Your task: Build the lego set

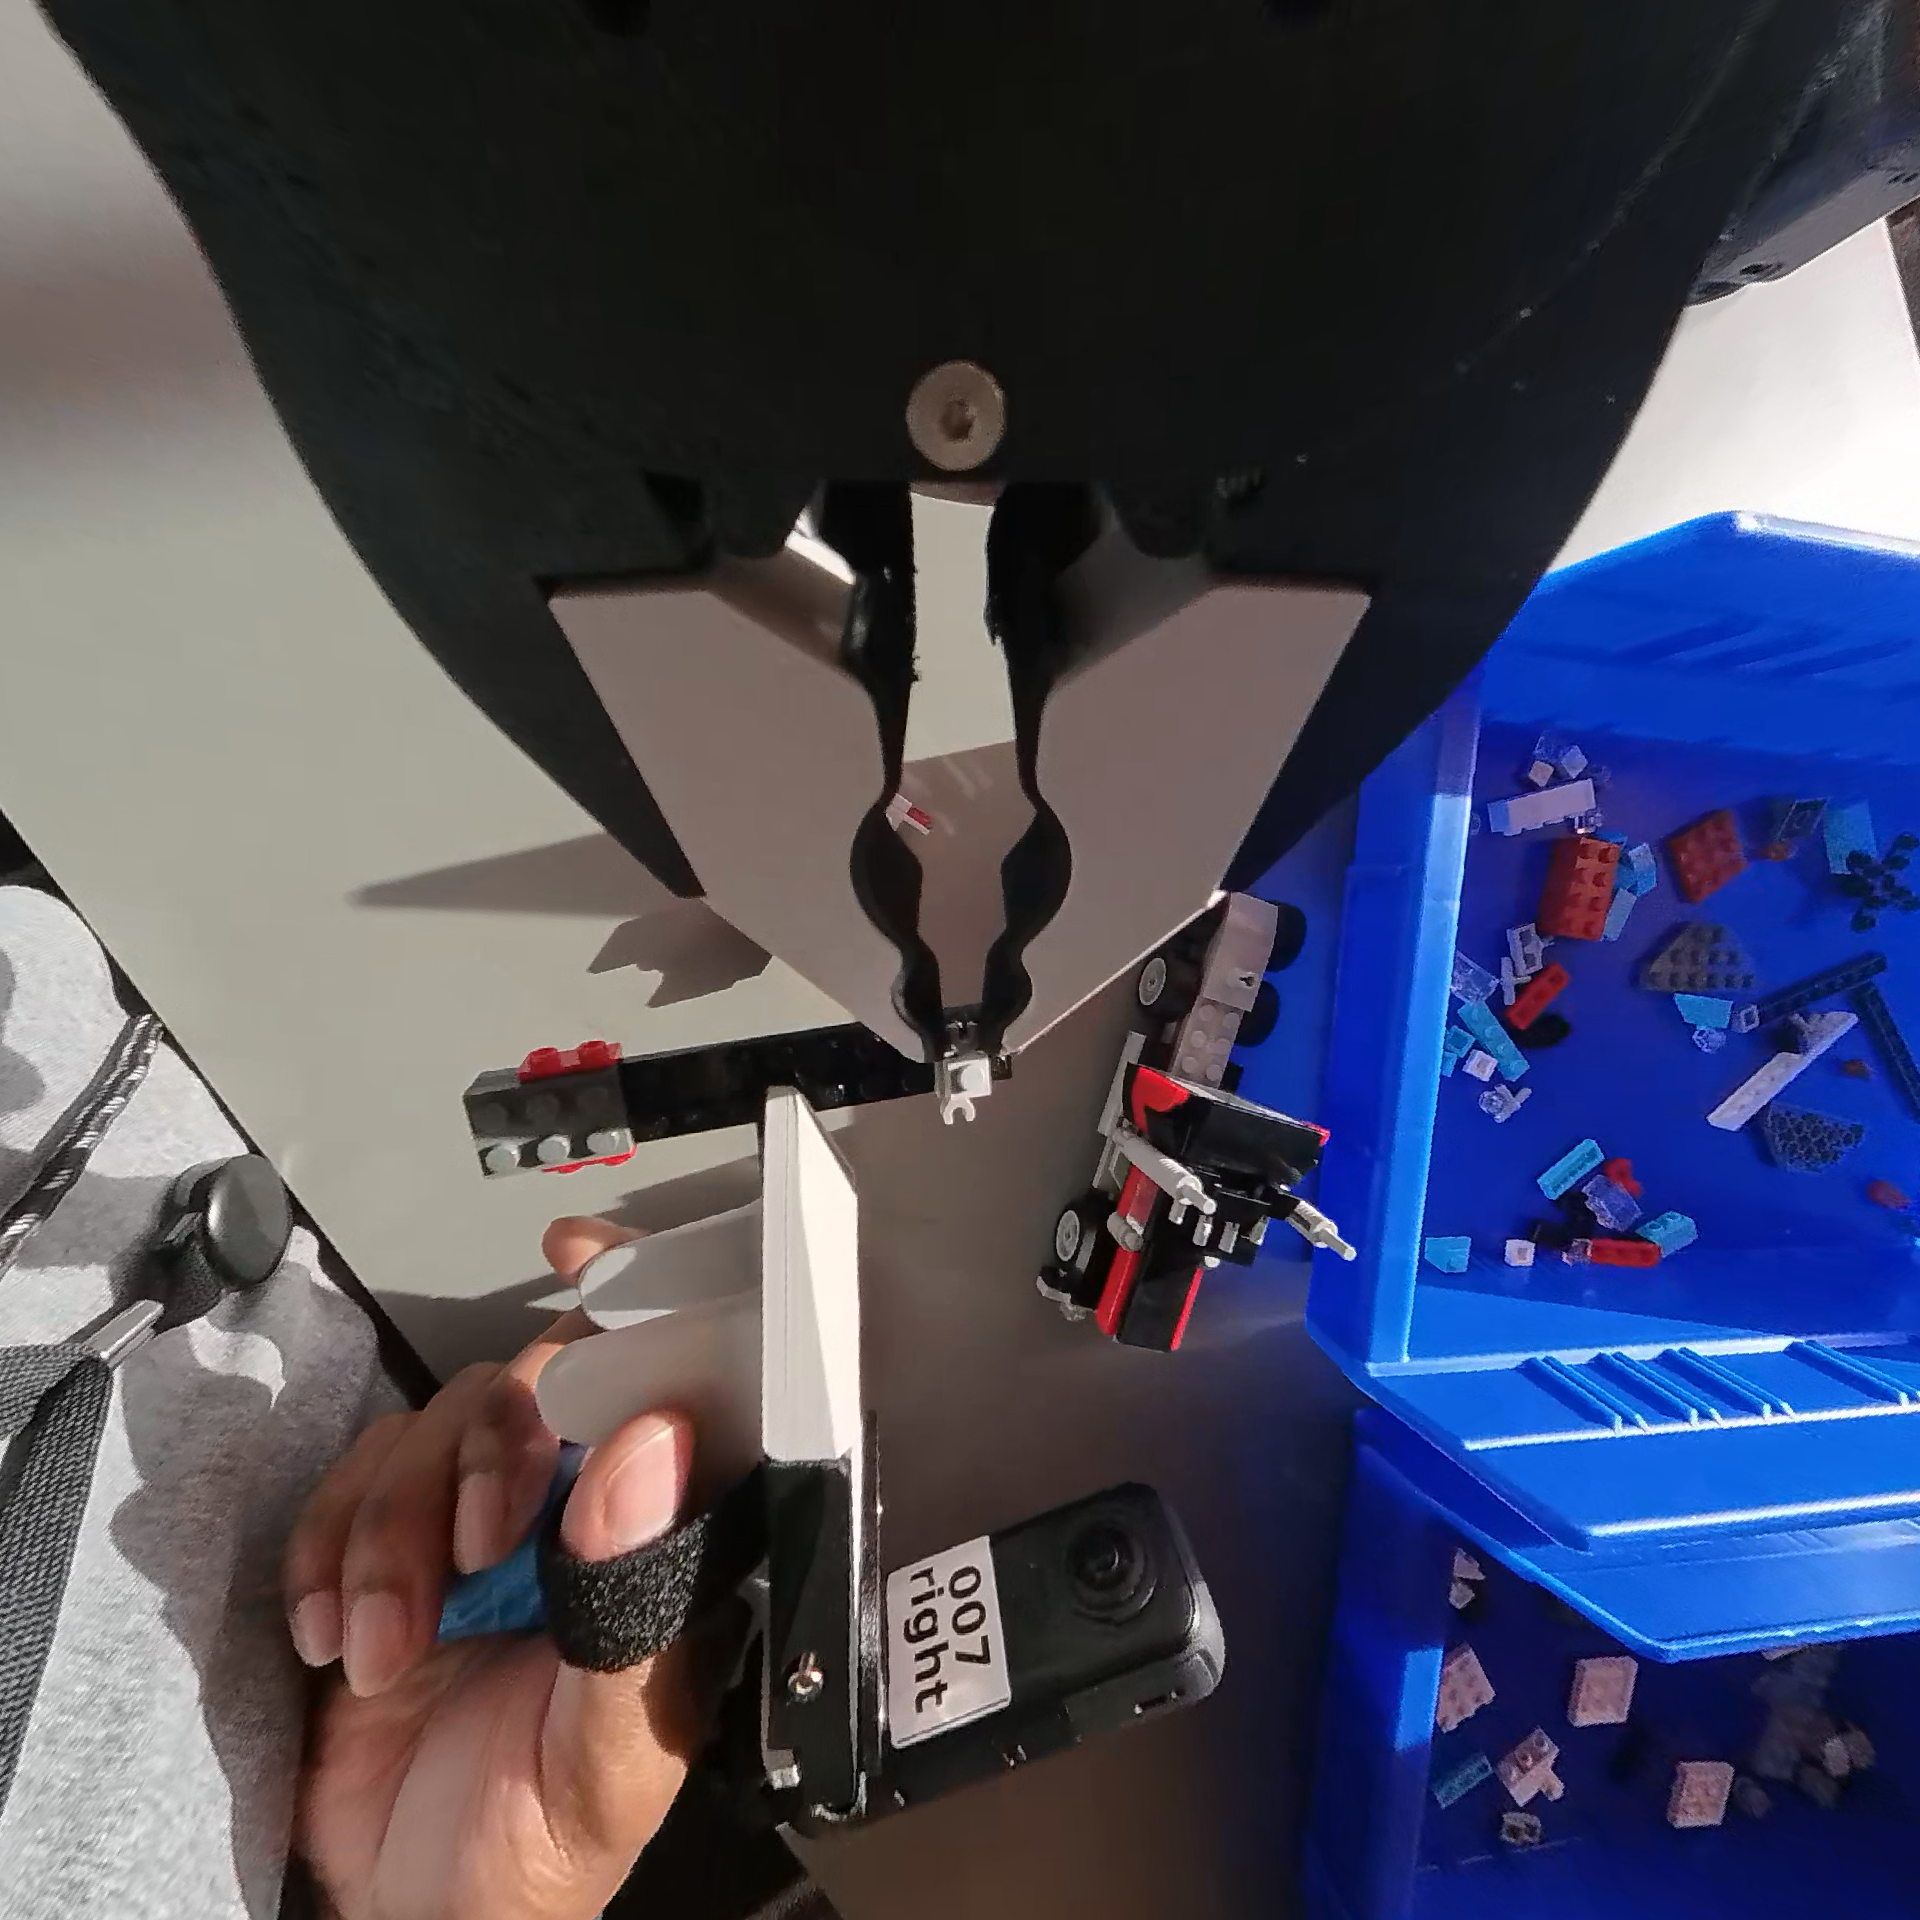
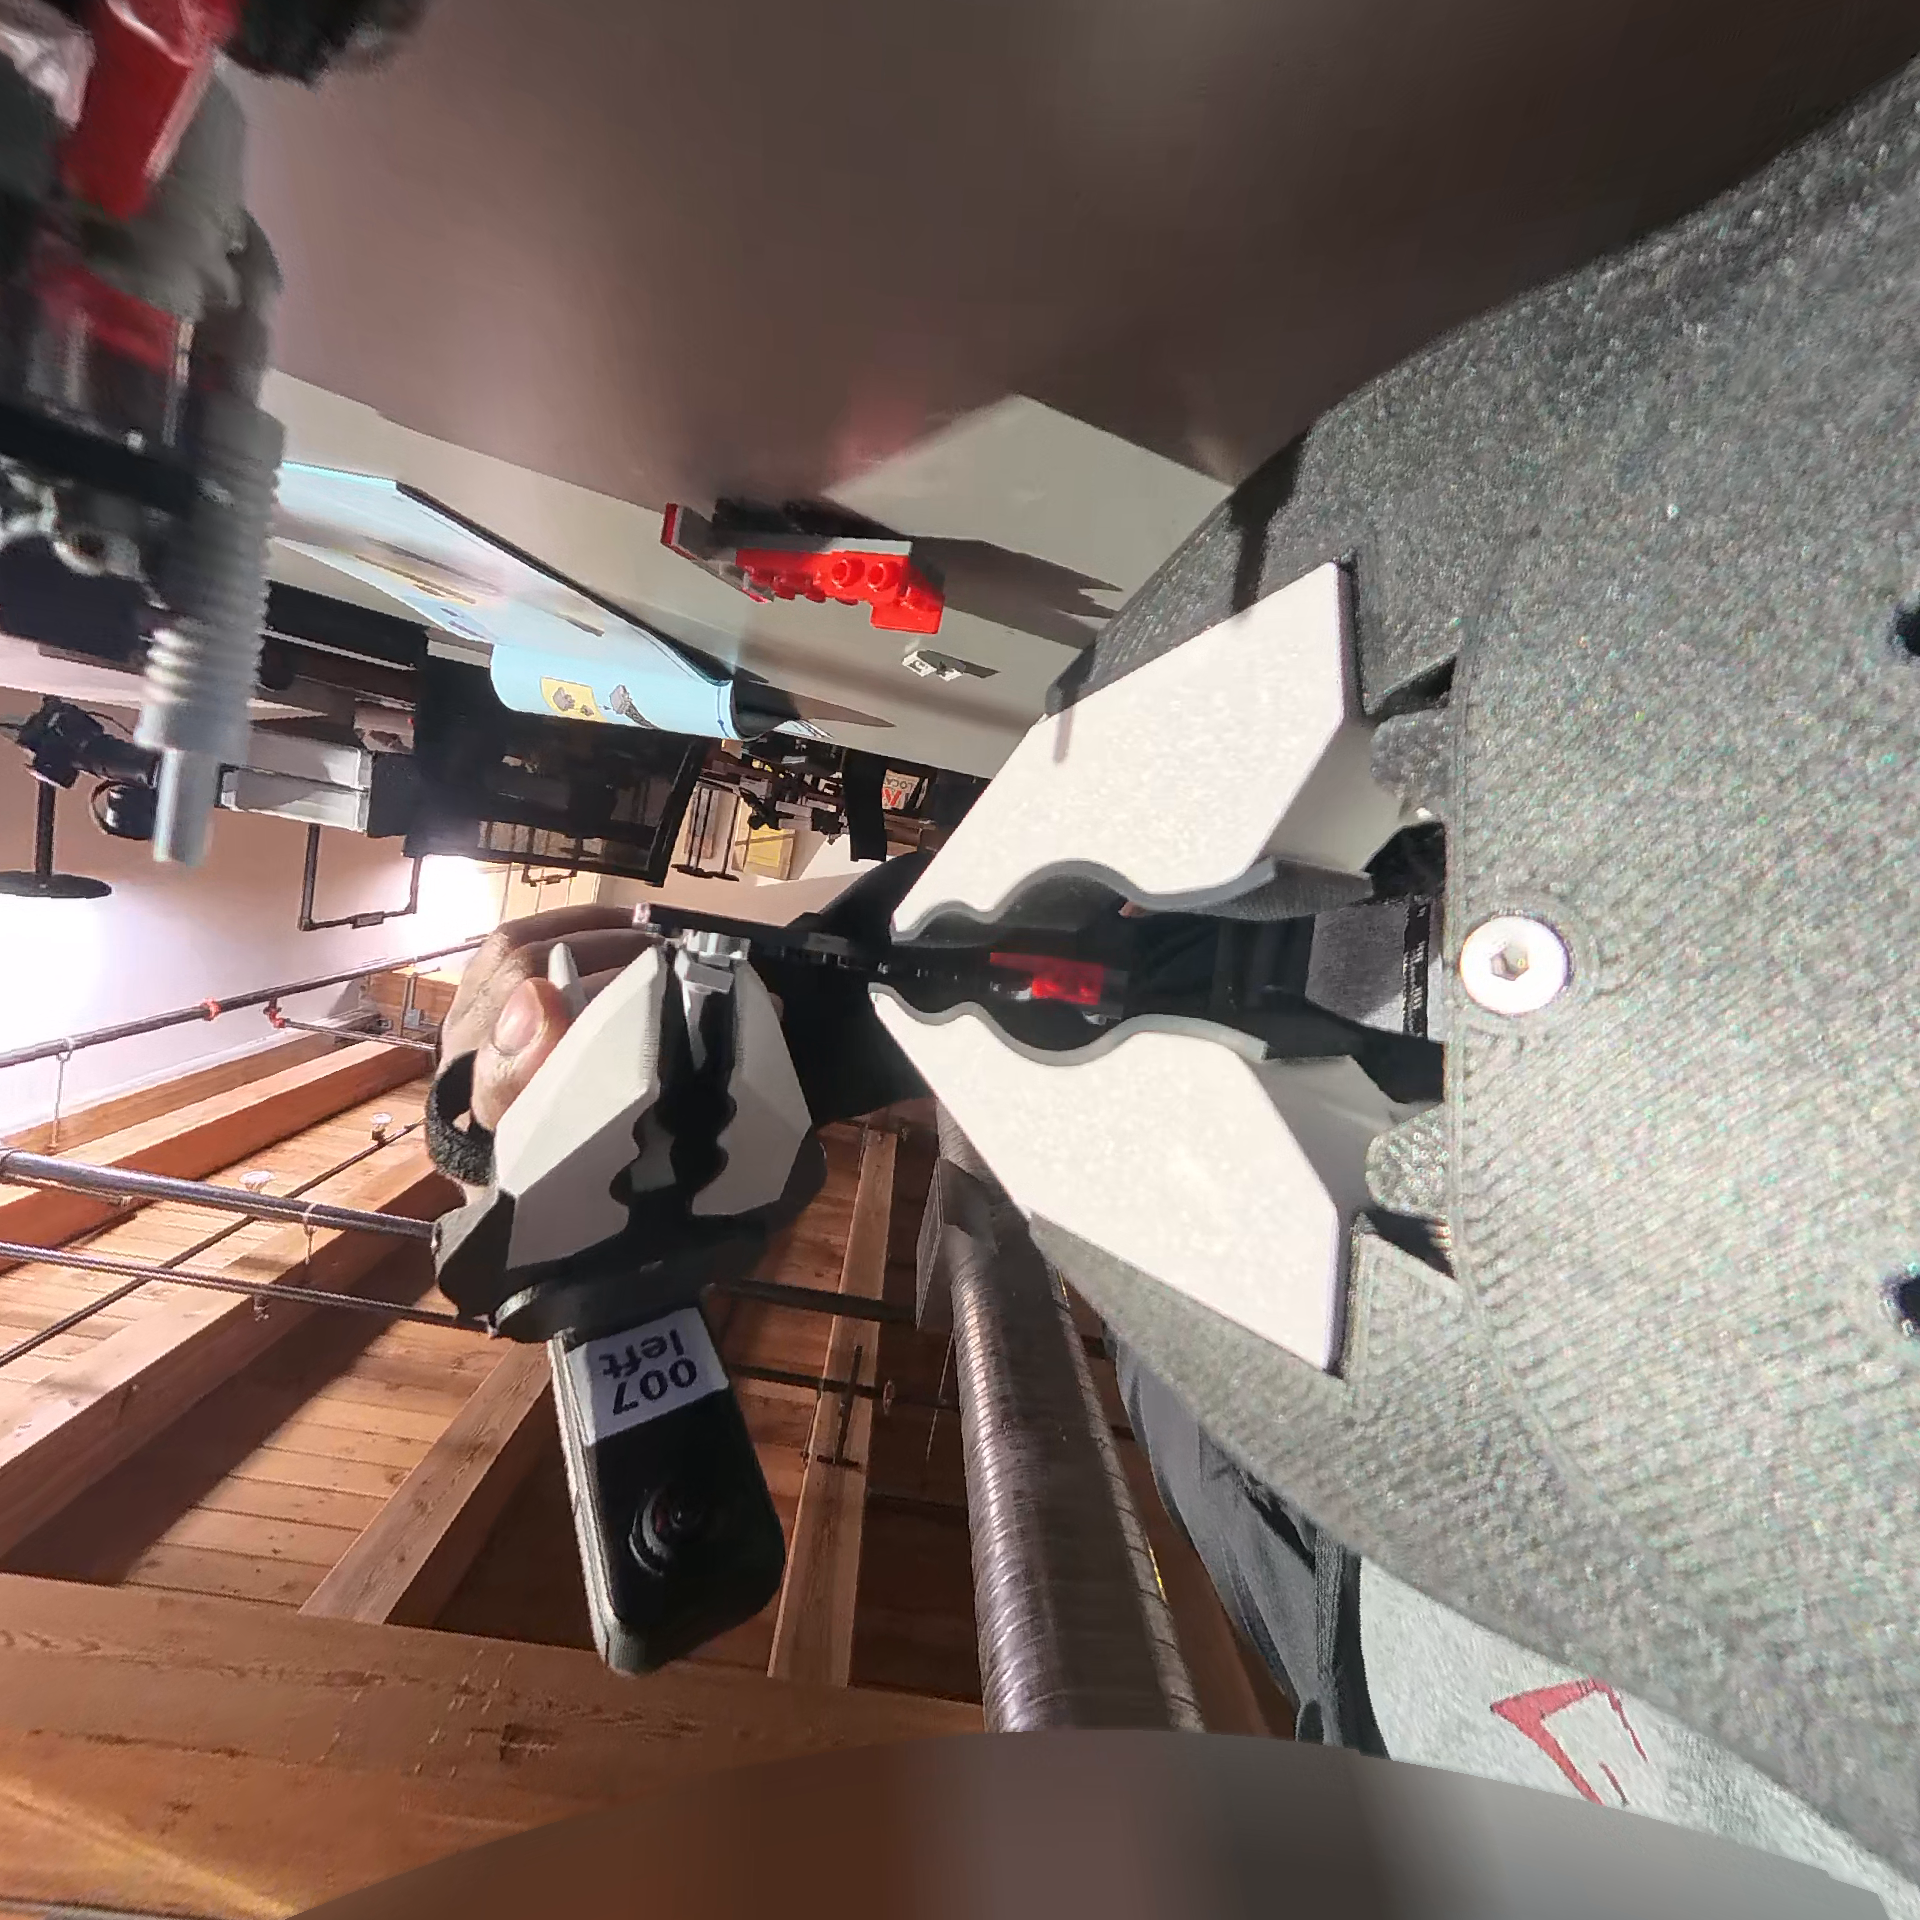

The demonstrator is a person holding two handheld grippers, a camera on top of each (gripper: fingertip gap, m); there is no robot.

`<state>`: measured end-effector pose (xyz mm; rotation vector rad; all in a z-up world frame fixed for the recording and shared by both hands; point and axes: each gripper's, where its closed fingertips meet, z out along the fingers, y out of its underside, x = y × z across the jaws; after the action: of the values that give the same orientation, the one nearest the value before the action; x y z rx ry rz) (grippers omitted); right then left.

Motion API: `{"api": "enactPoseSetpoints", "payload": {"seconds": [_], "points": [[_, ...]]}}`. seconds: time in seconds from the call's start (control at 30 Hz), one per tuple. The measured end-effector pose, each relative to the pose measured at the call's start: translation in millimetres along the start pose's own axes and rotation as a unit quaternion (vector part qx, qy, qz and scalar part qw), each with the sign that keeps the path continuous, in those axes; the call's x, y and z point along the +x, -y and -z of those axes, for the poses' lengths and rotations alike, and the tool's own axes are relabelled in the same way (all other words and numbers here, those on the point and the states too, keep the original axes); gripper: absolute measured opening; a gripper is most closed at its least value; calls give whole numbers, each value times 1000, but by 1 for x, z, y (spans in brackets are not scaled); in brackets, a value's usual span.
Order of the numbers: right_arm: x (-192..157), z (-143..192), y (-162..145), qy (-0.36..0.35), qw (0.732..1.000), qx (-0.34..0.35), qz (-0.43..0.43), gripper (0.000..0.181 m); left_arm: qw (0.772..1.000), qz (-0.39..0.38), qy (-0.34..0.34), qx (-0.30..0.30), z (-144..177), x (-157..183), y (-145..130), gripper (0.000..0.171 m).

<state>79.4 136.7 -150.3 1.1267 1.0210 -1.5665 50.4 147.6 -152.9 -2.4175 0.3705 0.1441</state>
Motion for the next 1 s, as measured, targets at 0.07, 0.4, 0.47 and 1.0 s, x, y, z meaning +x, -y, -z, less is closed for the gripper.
{"api": "enactPoseSetpoints", "payload": {"seconds": [0.07,0.4,0.47,1.0], "points": [[0,0,1,-2,1000,0,4,5,1000,1,0,1,1,0,0,8],[1,0,2,-6,1000,3,8,5,1000,4,-2,8,2,1,0,13],[1,0,2,-6,1000,3,9,5,1000,11,1,13,3,0,1,16],[3,-1,2,-14,1000,2,20,5,717,633,-89,277,7,-5,3,57]]}}
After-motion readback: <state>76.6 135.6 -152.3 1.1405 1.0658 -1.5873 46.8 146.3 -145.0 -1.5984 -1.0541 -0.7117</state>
